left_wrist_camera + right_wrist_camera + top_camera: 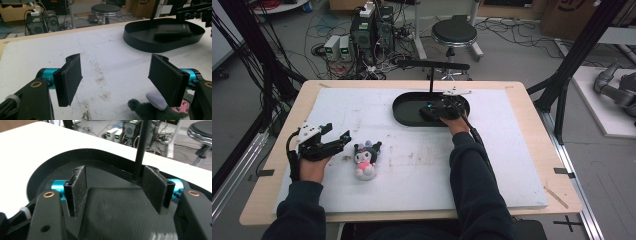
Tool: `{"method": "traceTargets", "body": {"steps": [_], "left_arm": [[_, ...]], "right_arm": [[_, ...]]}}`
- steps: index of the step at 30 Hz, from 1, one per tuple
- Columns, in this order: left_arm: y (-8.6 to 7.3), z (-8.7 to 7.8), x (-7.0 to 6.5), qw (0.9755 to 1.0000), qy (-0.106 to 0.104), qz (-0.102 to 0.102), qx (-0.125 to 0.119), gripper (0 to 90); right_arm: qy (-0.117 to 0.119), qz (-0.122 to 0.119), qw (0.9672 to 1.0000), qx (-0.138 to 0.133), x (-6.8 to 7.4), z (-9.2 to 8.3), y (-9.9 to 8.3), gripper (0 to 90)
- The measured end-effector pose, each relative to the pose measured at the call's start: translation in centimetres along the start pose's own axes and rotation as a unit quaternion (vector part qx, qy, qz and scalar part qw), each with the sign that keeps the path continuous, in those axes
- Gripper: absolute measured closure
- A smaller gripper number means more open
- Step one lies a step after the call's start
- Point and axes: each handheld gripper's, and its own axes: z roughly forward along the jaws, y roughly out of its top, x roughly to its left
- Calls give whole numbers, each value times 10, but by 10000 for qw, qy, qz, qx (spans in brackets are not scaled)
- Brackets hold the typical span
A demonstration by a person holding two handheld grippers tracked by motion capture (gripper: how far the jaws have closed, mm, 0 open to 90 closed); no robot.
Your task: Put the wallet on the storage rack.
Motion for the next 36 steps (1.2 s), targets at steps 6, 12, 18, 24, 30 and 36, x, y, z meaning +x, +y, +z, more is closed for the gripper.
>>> {"method": "traceTargets", "body": {"steps": [6,12,18,24,30,36], "left_arm": [[0,1,-1,10000,-10,7,26,262],[0,1,-3,10000,-18,36,32,262],[0,3,-6,10000,-49,26,27,262],[0,2,-4,10000,-70,-11,5,262],[2,1,-6,9999,-94,-93,-54,228],[3,3,-9,9996,-196,-209,-73,203]], "right_arm": [[75,-57,9997,220,-9,-28,8,426],[-103,-641,9920,1079,-9,-33,3,468],[-226,-665,9851,1570,-3,-10,-10,466],[15,-242,9942,1043,-5,-14,-6,415],[340,0,9980,536,-14,-56,6,317],[321,-218,9989,257,-20,-113,-8,238]]}}
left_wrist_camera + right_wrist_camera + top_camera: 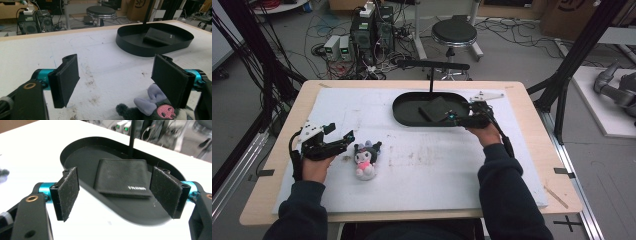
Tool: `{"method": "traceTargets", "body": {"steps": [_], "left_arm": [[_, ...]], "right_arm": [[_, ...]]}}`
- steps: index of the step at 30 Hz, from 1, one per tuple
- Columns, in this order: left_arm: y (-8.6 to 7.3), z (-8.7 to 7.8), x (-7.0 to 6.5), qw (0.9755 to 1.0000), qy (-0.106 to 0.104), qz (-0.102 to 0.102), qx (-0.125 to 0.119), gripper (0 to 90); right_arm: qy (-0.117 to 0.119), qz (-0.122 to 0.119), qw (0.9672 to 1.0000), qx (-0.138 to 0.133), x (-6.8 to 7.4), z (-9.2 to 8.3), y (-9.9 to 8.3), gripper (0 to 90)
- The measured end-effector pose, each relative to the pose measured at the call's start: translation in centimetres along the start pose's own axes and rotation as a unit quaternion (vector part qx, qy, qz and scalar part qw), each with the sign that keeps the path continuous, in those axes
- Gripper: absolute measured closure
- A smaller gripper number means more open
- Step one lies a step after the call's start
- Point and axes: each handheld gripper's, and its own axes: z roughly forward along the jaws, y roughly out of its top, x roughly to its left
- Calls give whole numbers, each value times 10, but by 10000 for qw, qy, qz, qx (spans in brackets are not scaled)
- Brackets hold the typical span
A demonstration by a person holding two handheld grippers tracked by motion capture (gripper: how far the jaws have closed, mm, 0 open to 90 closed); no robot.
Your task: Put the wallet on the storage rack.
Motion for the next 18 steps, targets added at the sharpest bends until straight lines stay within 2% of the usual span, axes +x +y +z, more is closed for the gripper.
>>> {"method": "traceTargets", "body": {"steps": [3,6,9,12,18], "left_arm": [[0,0,-1,10000,-33,36,-45,199],[0,0,-1,10000,-4,29,-51,195],[0,0,-1,10000,4,24,-39,195],[1,-1,-1,10000,-15,35,-39,195],[3,-6,-2,9999,118,44,-88,237]], "right_arm": [[-147,-96,9998,-29,0,-25,-17,218],[-402,-294,9988,18,0,-49,-40,217],[-577,-174,9982,12,-4,-66,-61,214],[-660,-103,9978,57,-8,-75,-66,214],[-796,-225,9966,35,-9,-83,-68,215]]}}
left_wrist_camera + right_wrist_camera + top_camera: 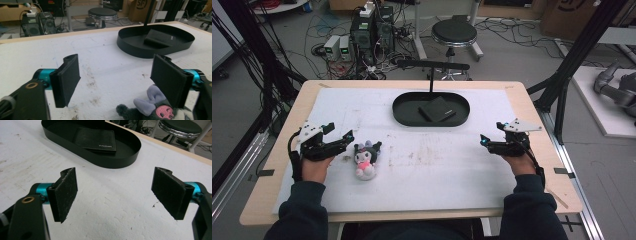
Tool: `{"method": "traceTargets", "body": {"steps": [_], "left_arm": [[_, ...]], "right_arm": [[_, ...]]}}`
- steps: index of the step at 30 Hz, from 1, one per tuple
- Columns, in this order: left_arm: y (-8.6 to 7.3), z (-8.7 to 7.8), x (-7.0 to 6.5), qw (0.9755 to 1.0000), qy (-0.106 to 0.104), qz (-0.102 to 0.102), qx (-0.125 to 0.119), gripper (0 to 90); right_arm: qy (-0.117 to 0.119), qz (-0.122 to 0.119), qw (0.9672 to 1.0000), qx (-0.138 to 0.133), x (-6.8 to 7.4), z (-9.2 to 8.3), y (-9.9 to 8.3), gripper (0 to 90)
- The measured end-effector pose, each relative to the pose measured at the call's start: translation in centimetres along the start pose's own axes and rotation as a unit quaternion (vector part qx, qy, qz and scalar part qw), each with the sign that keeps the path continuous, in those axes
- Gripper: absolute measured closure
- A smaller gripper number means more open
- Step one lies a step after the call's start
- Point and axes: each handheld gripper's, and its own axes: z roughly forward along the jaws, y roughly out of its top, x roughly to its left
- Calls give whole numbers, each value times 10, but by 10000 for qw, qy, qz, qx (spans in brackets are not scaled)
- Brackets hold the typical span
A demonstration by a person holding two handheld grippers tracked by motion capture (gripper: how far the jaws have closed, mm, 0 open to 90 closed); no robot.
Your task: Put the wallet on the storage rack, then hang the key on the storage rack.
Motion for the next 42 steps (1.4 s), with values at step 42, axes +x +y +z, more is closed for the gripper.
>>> {"method": "traceTargets", "body": {"steps": [42], "left_arm": [[-26,27,-67,9707,-440,-551,2297,166]], "right_arm": [[102,-154,9997,142,1,5,-3,220]]}}
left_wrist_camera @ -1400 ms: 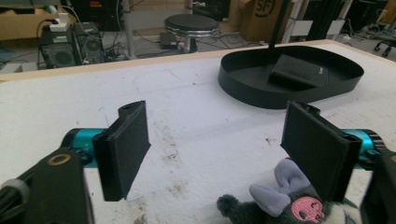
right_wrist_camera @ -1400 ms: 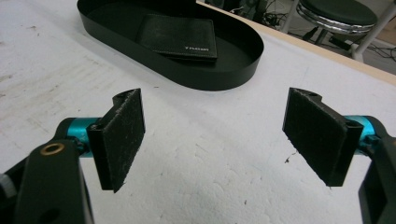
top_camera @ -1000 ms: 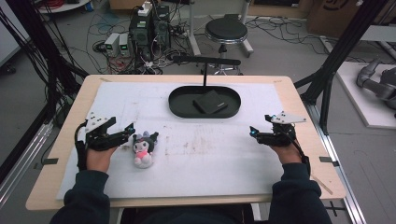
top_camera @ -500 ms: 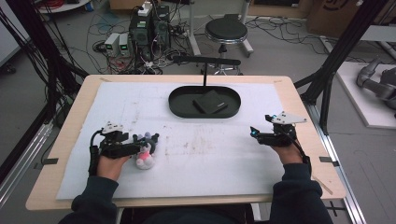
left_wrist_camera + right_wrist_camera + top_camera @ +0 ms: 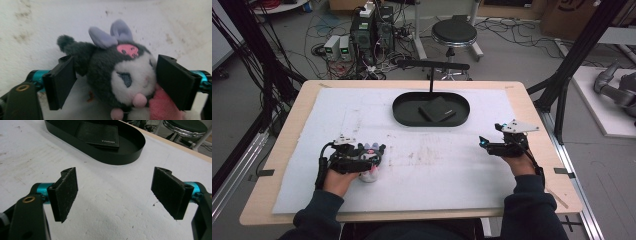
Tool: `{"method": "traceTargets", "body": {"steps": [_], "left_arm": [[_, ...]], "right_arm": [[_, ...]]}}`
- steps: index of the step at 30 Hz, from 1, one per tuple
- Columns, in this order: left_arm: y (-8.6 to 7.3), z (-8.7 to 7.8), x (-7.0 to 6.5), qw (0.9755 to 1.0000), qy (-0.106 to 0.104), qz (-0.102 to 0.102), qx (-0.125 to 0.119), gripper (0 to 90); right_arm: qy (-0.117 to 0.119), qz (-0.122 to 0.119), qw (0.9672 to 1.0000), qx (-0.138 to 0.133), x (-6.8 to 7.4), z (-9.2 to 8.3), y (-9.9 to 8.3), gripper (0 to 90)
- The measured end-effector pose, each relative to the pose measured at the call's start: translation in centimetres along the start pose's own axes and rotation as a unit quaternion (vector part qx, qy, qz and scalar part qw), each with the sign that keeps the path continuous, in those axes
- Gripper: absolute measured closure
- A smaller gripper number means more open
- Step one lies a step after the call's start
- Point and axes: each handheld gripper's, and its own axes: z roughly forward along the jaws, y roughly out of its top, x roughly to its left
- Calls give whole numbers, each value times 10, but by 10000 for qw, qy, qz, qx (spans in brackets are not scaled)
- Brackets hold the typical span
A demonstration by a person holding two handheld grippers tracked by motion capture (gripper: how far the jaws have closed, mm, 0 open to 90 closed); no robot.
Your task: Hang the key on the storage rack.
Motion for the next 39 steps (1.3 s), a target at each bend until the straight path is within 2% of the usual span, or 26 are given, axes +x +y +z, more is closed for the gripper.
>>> {"method": "traceTargets", "body": {"steps": [1,3,4,5,7,8,9,10,12,14,17,20,24,26,28,29,32,37,39], "left_arm": [[0,2,0,9999,-80,78,-16,166],[4,3,1,9992,-168,362,-5,190],[6,4,3,9980,-338,539,-19,230],[9,6,5,9956,-494,802,-23,280],[14,10,8,9904,-563,1251,-153,305],[15,13,10,9868,-592,1484,-276,304],[17,14,11,9874,-493,1466,-347,288],[17,15,10,9902,-375,1275,-425,251],[18,15,10,9930,-223,1052,-497,198],[17,10,7,9938,-59,930,-613,198],[15,-1,2,9934,193,839,-757,198],[10,-5,-1,9939,421,759,-675,199],[4,0,1,9952,643,643,-351,198],[1,8,3,9964,593,605,-66,198],[-1,13,4,9968,557,567,101,211],[-1,14,5,9972,416,607,128,274],[4,11,4,9958,420,811,101,367],[15,-2,6,9942,339,958,-345,411],[22,-7,7,9942,221,931,-500,413]], "right_arm": [[-4,2,10000,-7,0,0,0,233],[20,-20,10000,-3,1,0,0,238],[25,-23,10000,-3,1,0,0,238],[21,-24,10000,-3,1,0,0,238],[14,-35,10000,4,1,0,0,238],[10,-8,10000,-3,1,0,0,238],[10,-31,10000,1,1,0,0,238],[3,-37,10000,11,1,0,0,238],[21,-49,10000,18,1,0,0,238],[19,-16,10000,18,1,1,0,238],[21,-13,10000,16,1,0,0,238],[16,-5,10000,6,0,0,-1,238],[28,13,10000,6,0,0,-1,238],[24,17,10000,1,0,0,-1,239],[33,23,10000,2,0,0,-1,239],[32,23,10000,11,0,0,-1,239],[24,16,10000,-17,0,-1,-1,239],[33,29,10000,-12,-1,-1,-1,239],[33,28,10000,-48,-1,-1,-1,239]]}}
